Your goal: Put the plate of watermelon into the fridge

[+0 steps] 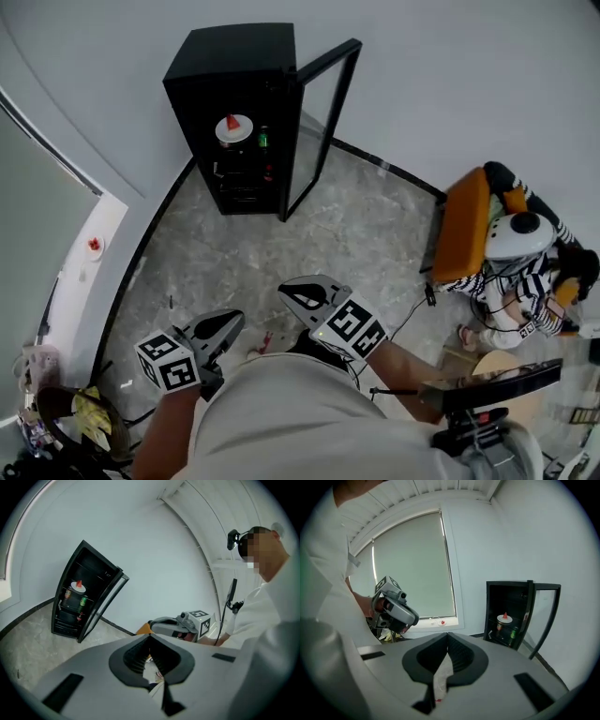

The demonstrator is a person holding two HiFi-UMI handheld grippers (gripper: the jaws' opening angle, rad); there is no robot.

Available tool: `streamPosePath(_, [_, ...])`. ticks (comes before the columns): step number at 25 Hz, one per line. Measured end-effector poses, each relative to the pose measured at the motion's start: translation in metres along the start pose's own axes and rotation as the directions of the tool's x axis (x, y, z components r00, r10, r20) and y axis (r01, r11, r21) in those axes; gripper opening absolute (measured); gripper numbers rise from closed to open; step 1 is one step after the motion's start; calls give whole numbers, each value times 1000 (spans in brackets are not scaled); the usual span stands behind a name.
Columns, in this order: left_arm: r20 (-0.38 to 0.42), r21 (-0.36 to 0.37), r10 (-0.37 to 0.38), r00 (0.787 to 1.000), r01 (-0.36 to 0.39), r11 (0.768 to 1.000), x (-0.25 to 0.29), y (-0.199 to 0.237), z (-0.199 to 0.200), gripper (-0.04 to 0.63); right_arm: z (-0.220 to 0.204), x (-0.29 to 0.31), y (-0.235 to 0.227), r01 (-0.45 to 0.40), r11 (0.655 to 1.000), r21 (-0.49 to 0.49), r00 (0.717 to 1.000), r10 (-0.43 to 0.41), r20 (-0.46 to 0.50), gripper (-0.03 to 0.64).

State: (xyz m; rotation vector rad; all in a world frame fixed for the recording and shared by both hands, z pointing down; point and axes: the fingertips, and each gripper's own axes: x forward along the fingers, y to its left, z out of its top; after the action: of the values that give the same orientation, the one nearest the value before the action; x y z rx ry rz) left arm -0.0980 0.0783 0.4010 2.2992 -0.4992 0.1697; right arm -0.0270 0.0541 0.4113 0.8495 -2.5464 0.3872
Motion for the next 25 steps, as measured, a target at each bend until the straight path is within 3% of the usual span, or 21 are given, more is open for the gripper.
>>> streamPosePath(12, [-8, 5, -10, 1000, 10, 1000, -73, -7, -54, 12, -13, 11, 98, 19, 1000, -19, 1000, -19, -23, 15])
streamPosePath(25, [20, -21, 6, 1000, -5, 1000, -111, -8, -80, 12, -9, 19, 141, 4, 999, -46, 999, -5, -33, 15])
